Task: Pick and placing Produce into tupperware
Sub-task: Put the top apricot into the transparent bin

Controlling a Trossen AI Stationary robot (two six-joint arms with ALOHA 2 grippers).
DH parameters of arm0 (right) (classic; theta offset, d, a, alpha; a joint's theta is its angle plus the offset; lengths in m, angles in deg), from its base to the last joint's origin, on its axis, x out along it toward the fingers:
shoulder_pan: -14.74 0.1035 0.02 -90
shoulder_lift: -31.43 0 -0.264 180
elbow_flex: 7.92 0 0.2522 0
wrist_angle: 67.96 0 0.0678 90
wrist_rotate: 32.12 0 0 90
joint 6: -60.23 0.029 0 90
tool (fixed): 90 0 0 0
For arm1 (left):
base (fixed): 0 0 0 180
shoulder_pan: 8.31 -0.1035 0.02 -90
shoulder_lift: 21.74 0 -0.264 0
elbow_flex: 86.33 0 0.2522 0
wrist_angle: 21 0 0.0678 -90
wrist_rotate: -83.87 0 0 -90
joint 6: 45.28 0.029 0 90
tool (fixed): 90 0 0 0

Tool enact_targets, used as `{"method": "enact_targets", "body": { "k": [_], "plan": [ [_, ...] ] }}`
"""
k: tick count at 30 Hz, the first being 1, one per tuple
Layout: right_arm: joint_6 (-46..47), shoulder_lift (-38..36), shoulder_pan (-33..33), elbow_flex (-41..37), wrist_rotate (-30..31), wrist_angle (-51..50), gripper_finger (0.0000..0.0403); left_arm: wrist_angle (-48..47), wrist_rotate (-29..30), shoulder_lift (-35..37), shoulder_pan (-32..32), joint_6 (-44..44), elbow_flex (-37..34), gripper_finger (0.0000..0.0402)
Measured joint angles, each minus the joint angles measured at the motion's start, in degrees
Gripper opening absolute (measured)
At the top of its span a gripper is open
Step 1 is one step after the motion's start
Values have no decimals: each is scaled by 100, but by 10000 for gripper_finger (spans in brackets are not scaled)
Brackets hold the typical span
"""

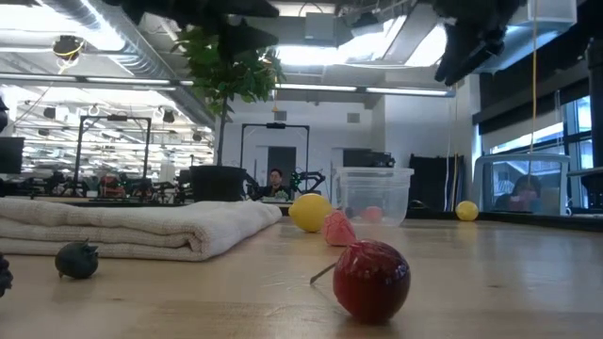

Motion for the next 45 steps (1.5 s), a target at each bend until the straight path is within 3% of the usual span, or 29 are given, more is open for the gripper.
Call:
{"method": "enact_targets", "body": {
  "k": [12,16,20,26,31,35,39,45],
  "plan": [
    [-734,-2667,0,-2402,-1059,2599,273,558,912,-426,345,-214,3,228],
    [-820,-3237,2,-3088,-1070,3270,273,668,1320,-610,348,-268,5,228],
    [-672,-3673,2,-3468,-1069,3345,273,787,1370,-1041,344,-457,7,228],
    [-540,-4033,2,-3592,-1071,3299,273,682,1672,-2016,343,-964,148,228],
    [-536,-4078,2,-3592,-1069,3242,273,554,1740,-2890,483,-213,800,228],
    [-502,-4076,2,-3592,-1069,3122,273,-155,1842,-3392,579,-91,1388,228],
    [-516,-4076,2,-3592,-1072,3098,273,-612,2383,-3723,670,-91,1701,228],
    [-524,-4074,0,-3592,-1069,3051,273,-839,2611,-3825,680,-687,1716,228]
  ]
}}
